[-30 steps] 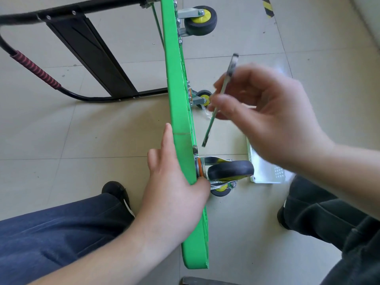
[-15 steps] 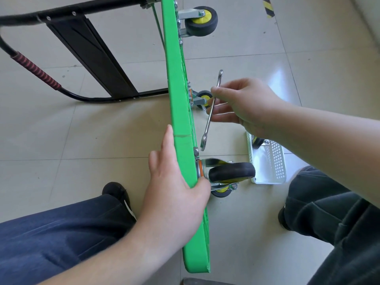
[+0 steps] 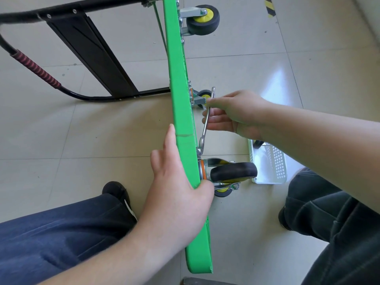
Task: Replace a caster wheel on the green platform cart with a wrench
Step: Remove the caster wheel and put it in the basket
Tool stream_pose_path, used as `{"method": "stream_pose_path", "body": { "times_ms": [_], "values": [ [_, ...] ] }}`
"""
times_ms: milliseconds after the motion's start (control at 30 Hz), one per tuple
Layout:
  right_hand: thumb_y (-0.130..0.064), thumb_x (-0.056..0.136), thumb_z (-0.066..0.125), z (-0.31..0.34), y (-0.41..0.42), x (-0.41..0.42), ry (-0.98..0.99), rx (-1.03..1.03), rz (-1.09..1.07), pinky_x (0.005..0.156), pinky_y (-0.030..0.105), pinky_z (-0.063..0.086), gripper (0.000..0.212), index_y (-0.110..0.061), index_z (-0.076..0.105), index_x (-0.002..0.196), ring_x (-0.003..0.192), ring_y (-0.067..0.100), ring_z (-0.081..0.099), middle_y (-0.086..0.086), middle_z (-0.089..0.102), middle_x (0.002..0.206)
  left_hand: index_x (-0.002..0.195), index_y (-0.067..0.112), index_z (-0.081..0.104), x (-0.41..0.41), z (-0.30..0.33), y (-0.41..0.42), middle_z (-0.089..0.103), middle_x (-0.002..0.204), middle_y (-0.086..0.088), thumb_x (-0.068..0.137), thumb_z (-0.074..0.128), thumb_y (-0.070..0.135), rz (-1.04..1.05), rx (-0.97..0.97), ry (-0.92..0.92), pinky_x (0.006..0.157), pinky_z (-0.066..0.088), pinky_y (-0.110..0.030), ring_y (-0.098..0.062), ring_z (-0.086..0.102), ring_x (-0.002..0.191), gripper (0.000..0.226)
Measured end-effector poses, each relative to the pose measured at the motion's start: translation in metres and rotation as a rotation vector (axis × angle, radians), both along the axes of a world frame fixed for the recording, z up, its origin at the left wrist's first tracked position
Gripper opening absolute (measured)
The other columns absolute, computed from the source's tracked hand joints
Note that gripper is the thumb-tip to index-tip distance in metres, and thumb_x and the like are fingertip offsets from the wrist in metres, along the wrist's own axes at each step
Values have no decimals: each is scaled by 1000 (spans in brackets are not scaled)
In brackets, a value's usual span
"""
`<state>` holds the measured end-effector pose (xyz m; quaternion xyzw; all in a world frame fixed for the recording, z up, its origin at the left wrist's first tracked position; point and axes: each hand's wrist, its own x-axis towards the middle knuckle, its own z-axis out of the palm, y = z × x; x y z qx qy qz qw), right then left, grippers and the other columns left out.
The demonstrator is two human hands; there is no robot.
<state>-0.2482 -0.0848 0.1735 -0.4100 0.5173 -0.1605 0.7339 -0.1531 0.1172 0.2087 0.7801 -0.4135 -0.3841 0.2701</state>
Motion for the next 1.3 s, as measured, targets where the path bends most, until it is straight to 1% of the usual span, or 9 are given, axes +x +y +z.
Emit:
{"method": "stream_pose_path", "body": {
  "times_ms": [233, 400, 567, 667, 800, 967, 1100, 1233, 1300],
  "values": [
    [-14, 101, 65, -17, 5, 6, 62, 162, 2, 63, 31, 63, 16, 1, 63, 107, 68, 24, 75, 13, 72, 77, 159, 52, -7, 1, 1, 0, 28, 124, 20, 87, 69, 19, -2, 11, 11, 74, 35, 7, 27, 44, 96, 110],
    [-11, 101, 64, -21, 11, 12, 76, 210, -6, 56, 29, 62, 14, 0, 60, 106, 60, 22, 74, 13, 70, 74, 158, 53, -8, 1, 2, 1, 29, 123, 19, 87, 70, 19, -8, 16, 15, 75, 37, 5, 18, 47, 98, 111],
    [-13, 101, 65, -14, 8, 13, 62, 85, 7, 68, 34, 64, 24, 6, 60, 115, 70, 25, 74, 18, 70, 90, 155, 58, -10, 1, 4, 0, 28, 120, 21, 87, 69, 23, -8, 23, 27, 78, 43, -2, 5, 54, 90, 110],
    [-12, 101, 64, -5, 8, 10, 52, -25, 13, 70, 36, 65, 20, 6, 60, 108, 70, 27, 74, 18, 69, 87, 153, 61, -10, 1, 6, 0, 28, 121, 21, 87, 69, 24, -10, 26, 25, 75, 46, -7, 2, 57, 87, 110],
    [-15, 100, 66, 2, 10, 7, 43, -125, -4, 74, 39, 64, 28, 8, 60, 117, 75, 31, 77, 15, 68, 81, 153, 61, -11, 0, 8, -1, 29, 123, 19, 88, 69, 24, -8, 35, 17, 70, 47, -14, -7, 61, 82, 109],
    [-14, 100, 66, 19, 19, 4, -7, -284, -51, 75, 41, 65, 18, 4, 65, 103, 77, 29, 73, 17, 66, 85, 152, 62, -10, 0, 6, -1, 27, 125, 19, 88, 69, 23, -3, 32, 24, 69, 45, -12, -3, 60, 86, 109],
    [-11, 100, 65, 36, 33, -1, -82, -446, -37, 70, 36, 63, 8, -3, 64, 100, 76, 24, 73, 19, 72, 92, 157, 55, -9, 1, 1, -1, 28, 122, 20, 86, 70, 20, -3, 14, 13, 77, 39, 2, 21, 45, 101, 111],
    [-9, 100, 64, 47, 48, -13, -116, -615, 48, 76, 37, 64, 6, -5, 63, 104, 83, 22, 77, 19, 74, 94, 159, 52, -7, 0, 1, -2, 29, 125, 19, 86, 71, 20, 1, 17, 8, 75, 34, 7, 32, 41, 92, 111],
    [-8, 100, 64, 49, 56, -18, -156, -682, 75, 80, 37, 64, 4, -9, 64, 103, 87, 24, 77, 22, 74, 97, 159, 52, -6, 1, 1, -1, 28, 125, 19, 86, 72, 21, 4, 14, 6, 75, 34, 7, 33, 41, 89, 111]
  ]
}}
